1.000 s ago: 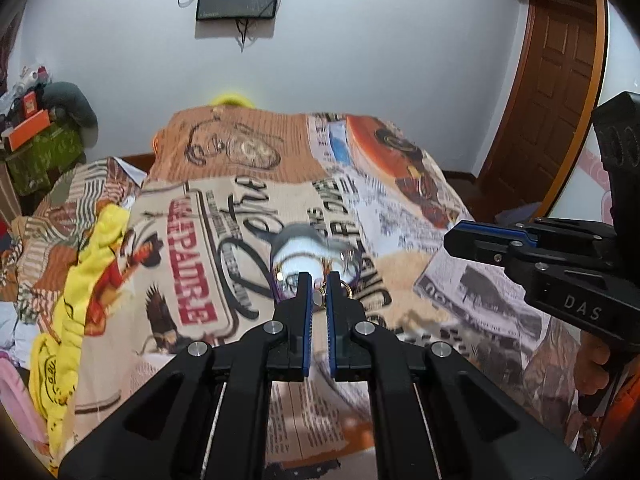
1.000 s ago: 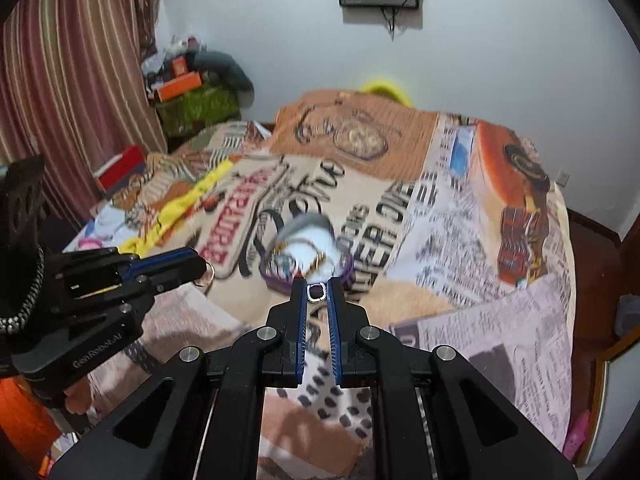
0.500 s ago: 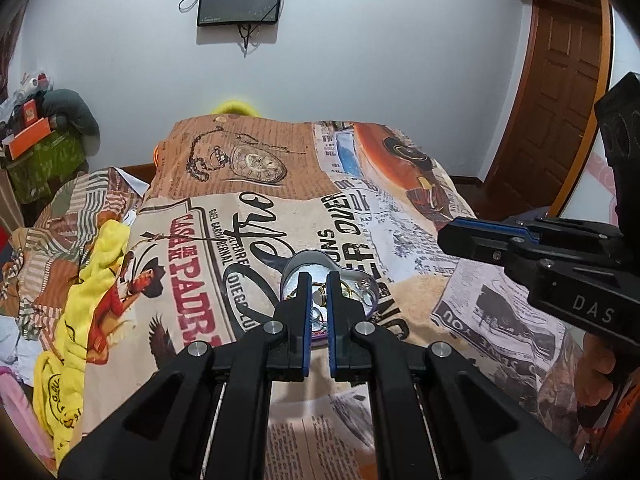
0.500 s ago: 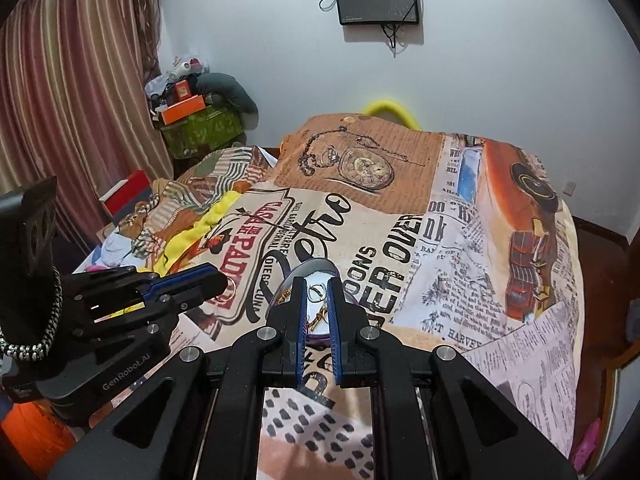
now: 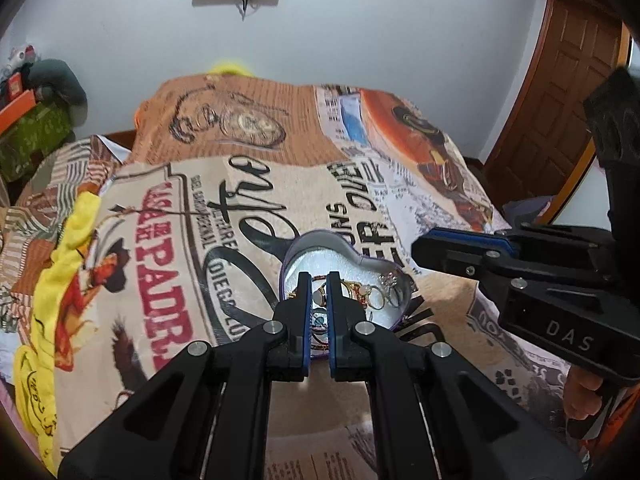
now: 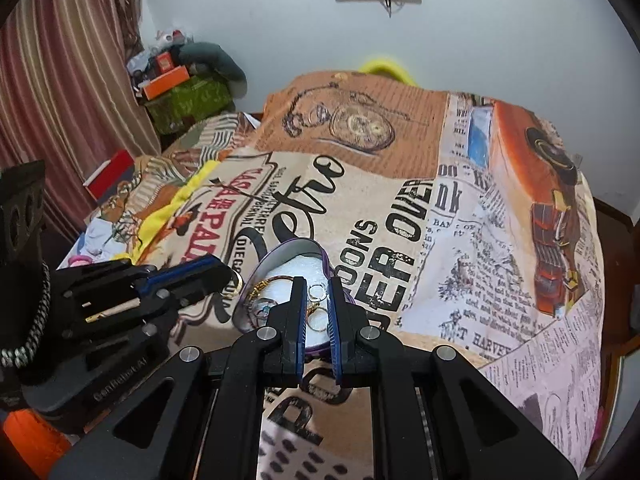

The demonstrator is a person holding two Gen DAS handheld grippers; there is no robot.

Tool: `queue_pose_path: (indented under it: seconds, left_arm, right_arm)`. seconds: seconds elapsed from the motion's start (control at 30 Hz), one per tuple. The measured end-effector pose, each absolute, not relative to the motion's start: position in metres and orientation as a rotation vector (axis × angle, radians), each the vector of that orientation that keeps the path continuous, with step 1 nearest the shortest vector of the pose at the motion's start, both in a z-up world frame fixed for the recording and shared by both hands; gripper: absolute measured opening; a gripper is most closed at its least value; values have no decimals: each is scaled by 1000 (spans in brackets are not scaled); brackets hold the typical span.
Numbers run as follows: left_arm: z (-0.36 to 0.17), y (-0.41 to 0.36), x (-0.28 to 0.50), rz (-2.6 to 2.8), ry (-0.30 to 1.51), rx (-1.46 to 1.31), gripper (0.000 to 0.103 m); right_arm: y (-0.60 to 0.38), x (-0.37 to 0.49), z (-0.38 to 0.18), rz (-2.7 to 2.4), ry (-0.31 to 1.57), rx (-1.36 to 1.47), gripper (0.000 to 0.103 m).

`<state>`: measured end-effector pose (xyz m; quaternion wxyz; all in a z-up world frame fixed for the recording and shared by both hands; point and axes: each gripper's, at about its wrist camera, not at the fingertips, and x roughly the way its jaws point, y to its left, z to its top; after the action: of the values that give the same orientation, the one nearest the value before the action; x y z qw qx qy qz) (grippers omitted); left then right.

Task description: Organize jewelry

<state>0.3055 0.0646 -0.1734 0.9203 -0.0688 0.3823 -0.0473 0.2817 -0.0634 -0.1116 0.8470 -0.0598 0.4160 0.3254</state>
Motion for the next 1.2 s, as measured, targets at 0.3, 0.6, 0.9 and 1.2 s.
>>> queue_pose_path:
  seconds: [0.3, 0.6, 0.9, 1.2]
  left_arm:
    - [-194, 66, 323, -125, 838, -172, 5]
    - [-195, 71, 325, -123, 849, -188, 5]
    - [-166, 75, 306, -87, 799, -174, 6]
    - [-93, 63, 255, -50, 646, -116, 6]
  right_arm:
    - [-52, 293, -126, 717, 931, -139, 9]
    - [-45, 297, -134, 739, 987, -142, 9]
    - [-53, 287, -111, 743, 957, -117, 11]
    - [-83, 244, -43, 714, 774, -61, 11]
